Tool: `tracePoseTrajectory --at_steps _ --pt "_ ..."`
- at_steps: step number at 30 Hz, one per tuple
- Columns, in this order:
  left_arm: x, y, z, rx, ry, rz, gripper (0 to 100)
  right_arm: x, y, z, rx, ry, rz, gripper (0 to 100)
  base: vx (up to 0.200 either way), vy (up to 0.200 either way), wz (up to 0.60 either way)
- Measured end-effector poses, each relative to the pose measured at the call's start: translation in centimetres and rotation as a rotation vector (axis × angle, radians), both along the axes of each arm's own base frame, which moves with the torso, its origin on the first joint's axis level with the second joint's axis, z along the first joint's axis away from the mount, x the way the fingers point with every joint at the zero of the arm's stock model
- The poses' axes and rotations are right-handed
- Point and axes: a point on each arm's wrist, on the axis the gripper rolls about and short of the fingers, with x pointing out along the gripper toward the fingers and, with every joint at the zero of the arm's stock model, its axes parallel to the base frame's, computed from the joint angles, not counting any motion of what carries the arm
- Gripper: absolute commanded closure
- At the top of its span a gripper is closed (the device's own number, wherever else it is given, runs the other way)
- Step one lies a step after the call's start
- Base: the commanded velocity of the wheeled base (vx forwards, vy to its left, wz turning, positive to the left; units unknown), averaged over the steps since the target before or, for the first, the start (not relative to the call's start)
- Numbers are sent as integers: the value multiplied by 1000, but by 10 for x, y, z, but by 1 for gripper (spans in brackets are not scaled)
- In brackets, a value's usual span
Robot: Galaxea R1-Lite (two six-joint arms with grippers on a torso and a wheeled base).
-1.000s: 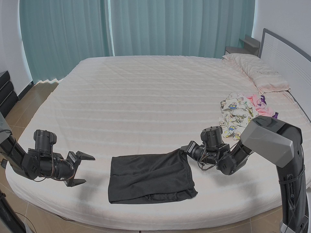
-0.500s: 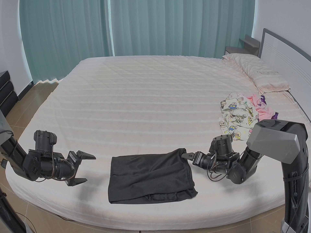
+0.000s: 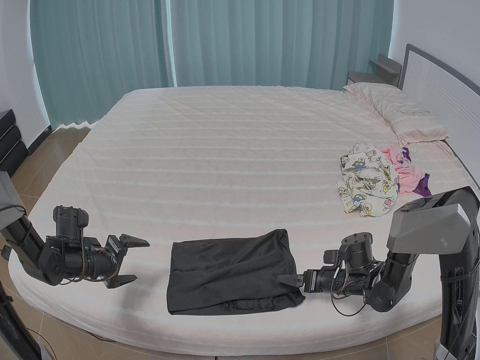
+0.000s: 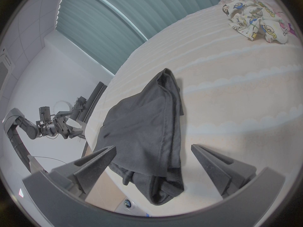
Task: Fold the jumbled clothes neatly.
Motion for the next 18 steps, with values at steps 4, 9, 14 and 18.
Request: tracePoseTrajectory --at_steps 4,9,14,18 --pt "0 0 -1 0 4 0 0 -2 2 -1 -4 7 9 0 0 0 0" --pt "1 0 -2 0 7 0 0 -2 5 -2 -6 11 19 0 0 0 0" --pt "1 0 -3 0 9 0 0 -3 9 -3 -8 8 30 0 0 0 0" --pt "1 0 -3 0 9 1 0 -5 12 -6 -21 8 48 100 0 0 0"
